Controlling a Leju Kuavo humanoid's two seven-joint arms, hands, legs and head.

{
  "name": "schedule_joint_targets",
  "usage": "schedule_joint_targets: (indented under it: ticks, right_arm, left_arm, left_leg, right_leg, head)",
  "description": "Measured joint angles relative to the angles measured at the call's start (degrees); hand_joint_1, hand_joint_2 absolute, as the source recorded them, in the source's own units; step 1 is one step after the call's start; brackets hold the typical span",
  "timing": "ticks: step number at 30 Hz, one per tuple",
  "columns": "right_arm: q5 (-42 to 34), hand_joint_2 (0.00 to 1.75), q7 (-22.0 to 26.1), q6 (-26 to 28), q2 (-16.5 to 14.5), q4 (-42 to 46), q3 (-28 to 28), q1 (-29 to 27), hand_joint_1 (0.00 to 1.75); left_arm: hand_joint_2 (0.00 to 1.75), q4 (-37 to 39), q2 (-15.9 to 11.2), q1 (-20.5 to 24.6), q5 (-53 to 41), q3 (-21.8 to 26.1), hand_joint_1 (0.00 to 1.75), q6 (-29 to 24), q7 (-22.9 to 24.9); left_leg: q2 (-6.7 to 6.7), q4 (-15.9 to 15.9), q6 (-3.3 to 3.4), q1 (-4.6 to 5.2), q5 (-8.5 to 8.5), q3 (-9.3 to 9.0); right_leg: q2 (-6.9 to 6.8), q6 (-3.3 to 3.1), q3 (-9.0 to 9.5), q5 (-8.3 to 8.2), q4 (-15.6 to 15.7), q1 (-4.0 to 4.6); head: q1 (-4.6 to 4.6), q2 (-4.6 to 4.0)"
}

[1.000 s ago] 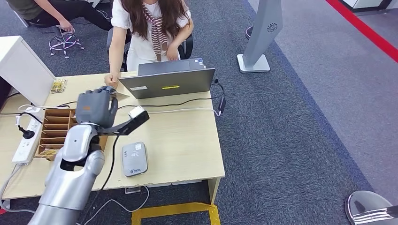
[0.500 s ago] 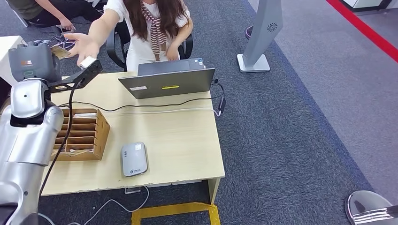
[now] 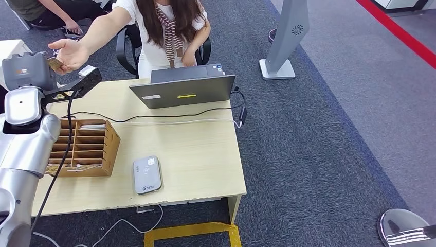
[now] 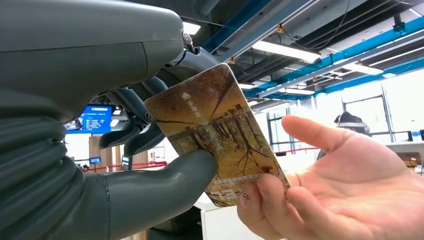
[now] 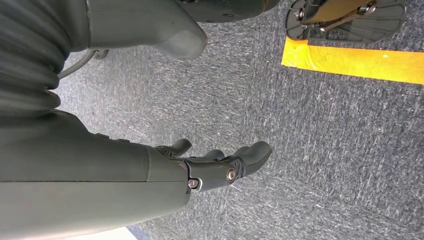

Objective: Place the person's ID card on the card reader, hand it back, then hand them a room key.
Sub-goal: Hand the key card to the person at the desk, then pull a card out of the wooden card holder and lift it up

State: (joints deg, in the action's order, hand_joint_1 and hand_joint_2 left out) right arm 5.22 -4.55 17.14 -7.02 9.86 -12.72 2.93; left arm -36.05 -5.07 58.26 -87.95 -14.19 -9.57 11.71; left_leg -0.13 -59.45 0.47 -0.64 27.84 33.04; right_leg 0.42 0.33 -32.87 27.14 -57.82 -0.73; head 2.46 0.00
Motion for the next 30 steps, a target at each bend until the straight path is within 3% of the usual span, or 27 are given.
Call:
schedule_joint_targets:
  ticks: [3,4,7,8,12,18,23,26,30]
  right_arm:
    - [0.00,1.75,-0.01,0.00,0.00,0.00,0.00,0.00,0.00]
    - [0.00,1.75,-0.02,0.00,0.00,0.00,0.00,0.00,0.00]
    - [0.00,1.75,-0.03,0.00,-0.02,-0.01,0.00,0.00,0.00]
    - [0.00,1.75,-0.05,0.00,-0.02,-0.01,0.00,0.00,0.00]
    - [0.00,1.75,-0.14,0.00,-0.02,0.00,0.00,0.00,0.00]
    - [-0.43,1.75,0.04,0.09,-0.02,-0.01,0.02,-0.01,0.00]
    - [-1.70,1.75,0.40,0.97,-0.11,0.00,0.27,-0.04,0.00]
    - [-2.59,1.75,0.60,1.41,-0.30,-0.02,0.84,-0.17,0.00]
    - [-3.73,1.75,1.21,1.53,-0.39,-0.02,1.81,-0.31,0.00]
  left_arm:
    - [1.75,0.57,0.00,0.02,0.00,0.00,1.75,0.00,0.26]
    - [1.75,0.72,-0.01,0.02,0.00,0.00,1.61,0.00,0.32]
    - [1.75,1.07,-0.02,0.06,0.00,0.00,0.30,-0.09,0.52]
    - [1.75,1.15,-0.02,0.05,0.01,0.00,0.00,-0.25,0.59]
    - [1.75,1.19,0.02,-0.10,0.53,0.28,0.00,-2.11,-0.57]
    - [1.75,-3.90,1.03,-4.18,5.84,1.96,0.00,-5.49,-7.98]
    - [1.75,-18.40,2.88,-15.01,10.91,2.12,0.00,-3.71,-13.69]
    - [1.75,-29.00,3.57,-23.44,12.91,1.69,0.00,-2.51,-15.21]
    - [1.75,-38.76,3.47,-31.25,14.26,1.06,0.00,-0.71,-17.00]
  left_leg:
    - [0.01,0.00,0.00,0.00,0.00,0.00]
    - [0.00,0.00,0.00,0.00,0.00,0.00]
    - [0.00,0.00,0.00,0.00,0.00,0.00]
    - [0.00,0.00,0.00,0.00,0.00,0.00]
    - [0.00,0.00,0.00,0.00,0.00,0.01]
    - [0.01,0.00,0.00,0.01,0.01,0.00]
    - [0.06,0.01,0.01,0.03,0.06,0.00]
    - [0.17,0.01,0.03,0.03,0.11,0.01]
    - [0.17,0.02,0.02,0.03,0.15,0.07]
  right_leg:
    - [0.01,0.00,0.00,0.00,0.00,0.00]
    - [0.01,0.00,-0.01,0.00,0.00,0.00]
    - [0.01,0.00,-0.01,0.00,0.00,0.00]
    - [0.01,0.00,-0.01,0.00,0.00,0.00]
    - [0.00,0.00,-0.01,0.00,0.00,0.00]
    - [0.00,0.00,-0.01,0.00,0.01,-0.01]
    - [0.06,0.02,-0.01,0.02,0.04,-0.03]
    - [0.18,0.02,-0.08,0.05,0.05,-0.03]
    - [0.17,0.03,-0.12,0.07,0.05,-0.03]
  head:
    - [-0.01,0.00]
    - [0.00,0.00]
    - [0.00,0.00]
    - [-0.01,0.00]
    - [-0.01,0.00]
    - [0.02,0.00]
    - [0.02,0.00]
    - [-0.02,0.00]
    - [0.01,0.00]
